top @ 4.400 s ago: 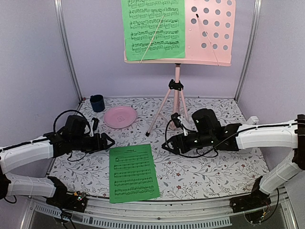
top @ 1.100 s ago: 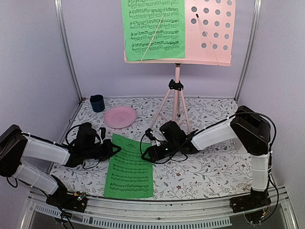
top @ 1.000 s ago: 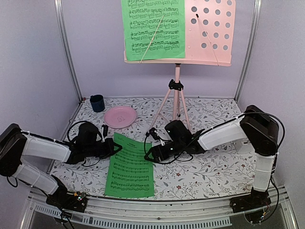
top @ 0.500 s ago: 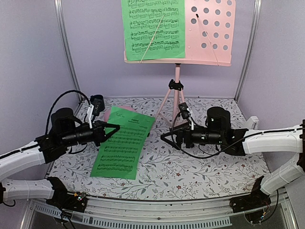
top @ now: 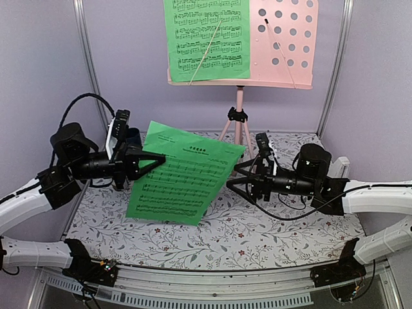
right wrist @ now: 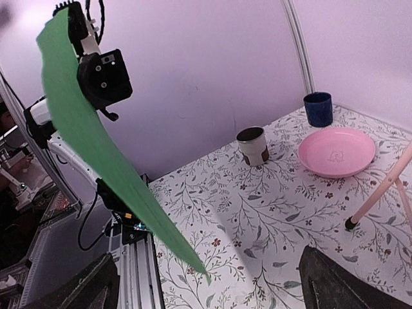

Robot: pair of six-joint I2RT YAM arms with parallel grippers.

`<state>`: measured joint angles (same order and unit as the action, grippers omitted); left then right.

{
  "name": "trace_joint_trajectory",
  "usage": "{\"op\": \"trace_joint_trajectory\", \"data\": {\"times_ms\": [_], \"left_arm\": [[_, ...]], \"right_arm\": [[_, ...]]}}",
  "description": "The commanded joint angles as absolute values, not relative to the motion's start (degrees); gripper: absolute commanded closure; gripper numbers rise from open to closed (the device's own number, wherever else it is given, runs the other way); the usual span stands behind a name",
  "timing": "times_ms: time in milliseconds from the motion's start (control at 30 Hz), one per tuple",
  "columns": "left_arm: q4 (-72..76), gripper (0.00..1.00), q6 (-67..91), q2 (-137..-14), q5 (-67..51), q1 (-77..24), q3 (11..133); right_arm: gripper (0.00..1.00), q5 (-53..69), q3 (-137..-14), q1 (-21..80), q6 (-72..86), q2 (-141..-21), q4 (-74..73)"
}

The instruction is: Set up the instrument practice props

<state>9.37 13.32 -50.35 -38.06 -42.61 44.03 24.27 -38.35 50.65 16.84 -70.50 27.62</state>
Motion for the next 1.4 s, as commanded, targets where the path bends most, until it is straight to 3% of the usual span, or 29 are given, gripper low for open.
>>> {"op": "trace_joint_trajectory", "data": {"times_ms": [0, 100, 167, 233, 300, 333, 400, 567, 733, 833, 1000, 1100, 1200, 1233, 1333, 1367], "left_arm": [[15.4, 1.00, 14.3, -53.0, -42.6, -43.9, 46.6], [19.2, 1.00, 16.5, -54.7, -42.5, -44.6, 46.7], [20.2, 1.00, 17.0, -55.7, -41.1, -45.2, 47.2], [20.2, 1.00, 17.1, -56.4, -38.8, -45.6, 47.8], [19.5, 1.00, 17.1, -56.8, -35.5, -45.9, 48.5], [18.3, 0.99, 16.9, -56.9, -33.5, -46.0, 48.9], [14.3, 0.91, 15.7, -56.9, -29.8, -46.0, 50.1], [5.2, 0.59, 12.0, -57.3, -26.4, -46.1, 51.4], [4.9, 0.55, 10.6, -58.9, -29.9, -46.4, 52.3], [4.5, 0.60, 8.7, -59.5, -29.4, -46.8, 53.7], [4.4, 0.93, 7.7, -61.1, -28.6, -47.2, 56.3], [5.0, 1.00, 7.6, -62.3, -28.9, -47.8, 57.5], [6.4, 1.00, 8.3, -63.1, -28.6, -48.3, 58.6], [7.2, 1.00, 9.3, -63.1, -28.2, -48.3, 58.6], [7.6, 1.00, 13.3, -63.8, -26.1, -48.0, 59.9], [6.3, 1.00, 14.3, -64.5, -25.5, -48.0, 61.2]], "right_arm": [[0.03, 25.0, -39.5, 51.8, 14.4, -67.3, 32.0], [0.13, 24.6, -42.2, 53.8, 12.8, -67.7, 30.4], [0.28, 24.3, -44.2, 54.6, 12.3, -67.8, 29.1], [0.55, 23.6, -45.3, 54.8, 12.2, -67.1, 28.3], [0.88, 22.0, -45.9, 54.9, 12.3, -65.7, 27.2], [0.99, 20.7, -46.3, 54.8, 12.3, -64.8, 26.2], [1.00, 17.4, -48.1, 54.8, 11.9, -63.0, 22.4], [1.00, 13.4, -54.0, 54.8, 7.1, -60.4, 10.0], [1.00, 13.5, -59.4, 54.8, 4.4, -60.5, -0.7], [1.00, 13.3, -62.3, 54.8, 2.9, -60.8, -5.6], [1.00, 11.9, -67.0, 54.8, 1.3, -61.5, -12.3], [1.00, 12.0, -68.8, 54.7, 1.1, -61.3, -13.0], [1.00, 11.5, -68.9, 54.7, 0.9, -61.3, -13.3], [0.93, 11.2, -70.7, 54.3, 0.8, -61.3, -13.5], [0.47, 9.8, -71.8, 51.8, 0.7, -60.8, -13.5], [0.37, 9.4, -72.4, 50.3, 1.5, -60.7, -13.5]]}}
